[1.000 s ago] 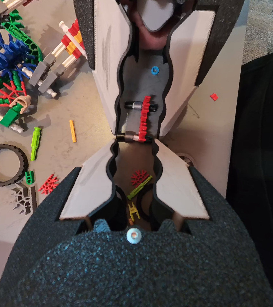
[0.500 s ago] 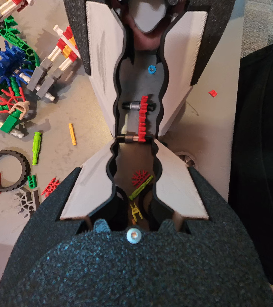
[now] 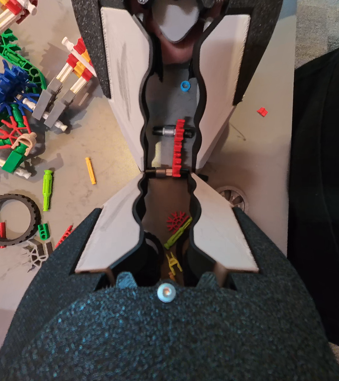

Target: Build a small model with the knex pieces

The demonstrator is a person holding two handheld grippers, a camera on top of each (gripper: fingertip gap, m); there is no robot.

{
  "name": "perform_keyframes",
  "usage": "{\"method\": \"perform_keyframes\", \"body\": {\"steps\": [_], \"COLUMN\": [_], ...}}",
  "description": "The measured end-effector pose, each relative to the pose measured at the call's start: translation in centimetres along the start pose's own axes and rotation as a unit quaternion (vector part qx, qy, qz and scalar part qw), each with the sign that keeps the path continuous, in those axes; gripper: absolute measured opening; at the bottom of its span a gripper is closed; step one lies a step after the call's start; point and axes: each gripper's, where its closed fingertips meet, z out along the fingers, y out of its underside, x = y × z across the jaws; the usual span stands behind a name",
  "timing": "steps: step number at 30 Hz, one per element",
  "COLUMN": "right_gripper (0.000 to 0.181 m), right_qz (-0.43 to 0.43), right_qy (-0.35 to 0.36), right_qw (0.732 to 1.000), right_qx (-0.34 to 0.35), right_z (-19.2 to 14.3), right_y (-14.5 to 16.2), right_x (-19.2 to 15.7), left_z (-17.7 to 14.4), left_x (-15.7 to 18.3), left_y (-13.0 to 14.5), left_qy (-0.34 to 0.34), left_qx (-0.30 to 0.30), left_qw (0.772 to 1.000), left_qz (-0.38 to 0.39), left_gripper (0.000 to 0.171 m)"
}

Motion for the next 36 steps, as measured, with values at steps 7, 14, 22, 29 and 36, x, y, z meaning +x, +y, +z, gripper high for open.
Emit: {"method": "perform_keyframes", "body": {"steps": [7, 14, 22, 29, 36], "right_gripper": [0.040, 0.045, 0.006, 0.006, 0.006], "right_qz": [0.002, 0.036, 0.049, 0.044, 0.052], "right_qy": [-0.003, 0.011, 0.037, 0.041, 0.044], "right_qw": [1.000, 0.999, 0.998, 0.998, 0.997], "right_qx": [0.003, 0.004, 0.001, 0.003, 0.037], "right_z": [0.0, -0.2, -0.9, -1.4, -2.3], "right_y": [0.0, 0.1, 0.8, 0.7, -0.9], "right_x": [0.1, 0.3, 0.3, 0.5, 1.1], "left_z": [0.0, 0.0, -0.2, -0.4, -1.4], "left_x": [0.1, 0.1, -0.1, -0.1, -0.8], "left_y": [-0.1, 0.0, 0.2, -0.1, -1.3], "left_qy": [0.004, 0.000, -0.013, -0.019, -0.018], "left_qx": [0.002, -0.002, -0.001, 0.012, 0.065], "left_qw": [1.000, 1.000, 1.000, 0.999, 0.993], "left_qz": [0.002, -0.009, -0.015, -0.036, -0.101], "left_gripper": [0.033, 0.035, 0.035, 0.028, 0.039]}}
